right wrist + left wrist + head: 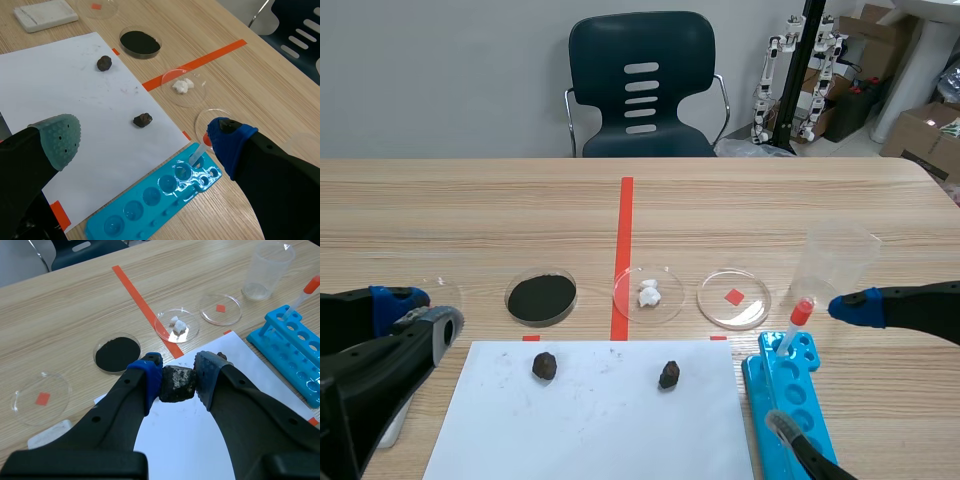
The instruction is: Rub the mineral on the streak plate below the first streak
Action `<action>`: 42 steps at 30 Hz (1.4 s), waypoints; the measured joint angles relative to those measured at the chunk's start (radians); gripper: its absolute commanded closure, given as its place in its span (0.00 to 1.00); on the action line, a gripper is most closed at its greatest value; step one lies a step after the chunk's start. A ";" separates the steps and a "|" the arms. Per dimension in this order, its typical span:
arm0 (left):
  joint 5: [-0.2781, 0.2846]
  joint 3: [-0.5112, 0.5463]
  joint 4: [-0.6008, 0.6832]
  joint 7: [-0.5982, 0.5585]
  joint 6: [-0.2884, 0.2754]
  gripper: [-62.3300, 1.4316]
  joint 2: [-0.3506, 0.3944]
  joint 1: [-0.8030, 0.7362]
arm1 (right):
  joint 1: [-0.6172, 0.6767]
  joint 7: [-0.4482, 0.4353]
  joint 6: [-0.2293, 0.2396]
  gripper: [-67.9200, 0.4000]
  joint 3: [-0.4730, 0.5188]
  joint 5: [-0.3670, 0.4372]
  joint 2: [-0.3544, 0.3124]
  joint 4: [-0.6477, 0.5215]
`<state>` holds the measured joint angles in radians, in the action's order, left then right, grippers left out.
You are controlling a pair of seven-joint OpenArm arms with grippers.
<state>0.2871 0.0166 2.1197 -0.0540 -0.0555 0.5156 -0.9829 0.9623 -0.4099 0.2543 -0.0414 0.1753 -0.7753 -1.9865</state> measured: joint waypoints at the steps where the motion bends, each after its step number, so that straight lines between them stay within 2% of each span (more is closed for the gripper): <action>1: 0.000 0.000 0.000 0.000 0.000 0.90 0.000 0.000 | 0.000 0.000 0.000 0.22 0.000 0.000 0.000 0.000; 42: -0.023 0.000 0.000 0.000 0.000 0.90 0.000 0.000 | 0.000 0.000 0.000 0.22 0.000 0.000 0.000 0.000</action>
<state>0.2642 0.0166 2.1197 -0.0540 -0.0559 0.5156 -0.9829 0.9623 -0.4099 0.2543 -0.0414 0.1753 -0.7753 -1.9865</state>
